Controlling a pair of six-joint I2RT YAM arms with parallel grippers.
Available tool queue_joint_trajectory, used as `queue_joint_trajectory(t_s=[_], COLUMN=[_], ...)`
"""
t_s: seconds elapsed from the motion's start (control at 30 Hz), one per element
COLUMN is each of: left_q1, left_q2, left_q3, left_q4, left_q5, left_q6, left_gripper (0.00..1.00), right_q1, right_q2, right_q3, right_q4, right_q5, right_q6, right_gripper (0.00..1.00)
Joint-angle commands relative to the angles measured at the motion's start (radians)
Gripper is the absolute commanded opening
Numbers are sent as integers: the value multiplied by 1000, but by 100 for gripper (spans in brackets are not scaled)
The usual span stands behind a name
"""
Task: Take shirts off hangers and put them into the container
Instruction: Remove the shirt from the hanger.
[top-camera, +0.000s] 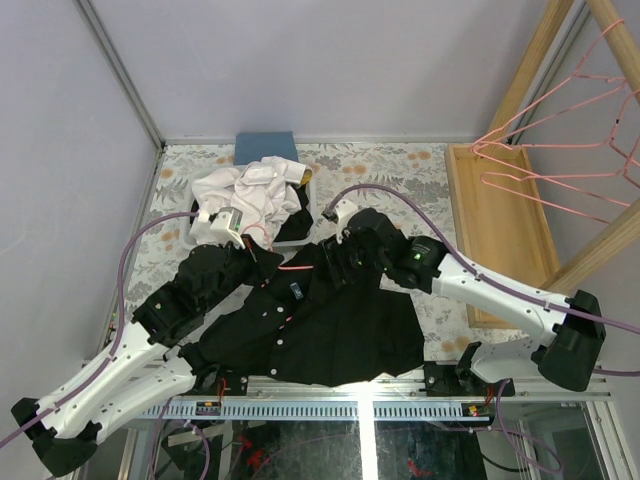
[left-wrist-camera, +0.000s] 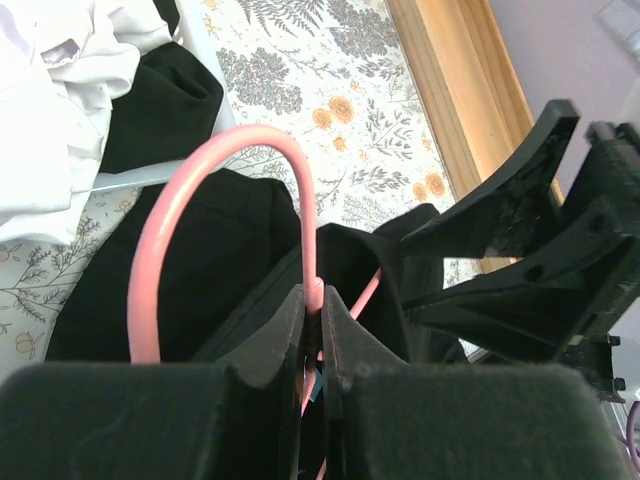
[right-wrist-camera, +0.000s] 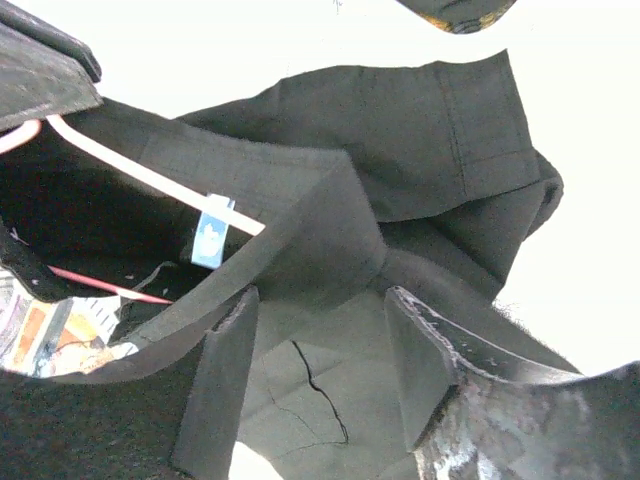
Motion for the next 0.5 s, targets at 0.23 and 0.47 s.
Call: queue_joint_trajectory(t_s=[0.23,0.47], left_q1=[-5,-5], left_q2=[-20,-8], left_q3=[30,21], left_q4=[-6,13], left_q5=[-7,28], left_q6=[8,4], left_gripper=[0,0], right_q1=[5,7], right_q2=[-91,27], right_q3=[52,76], right_q4=[32,15], right_q5=[71,61], right_q6=[48,55], right_gripper=[81,67])
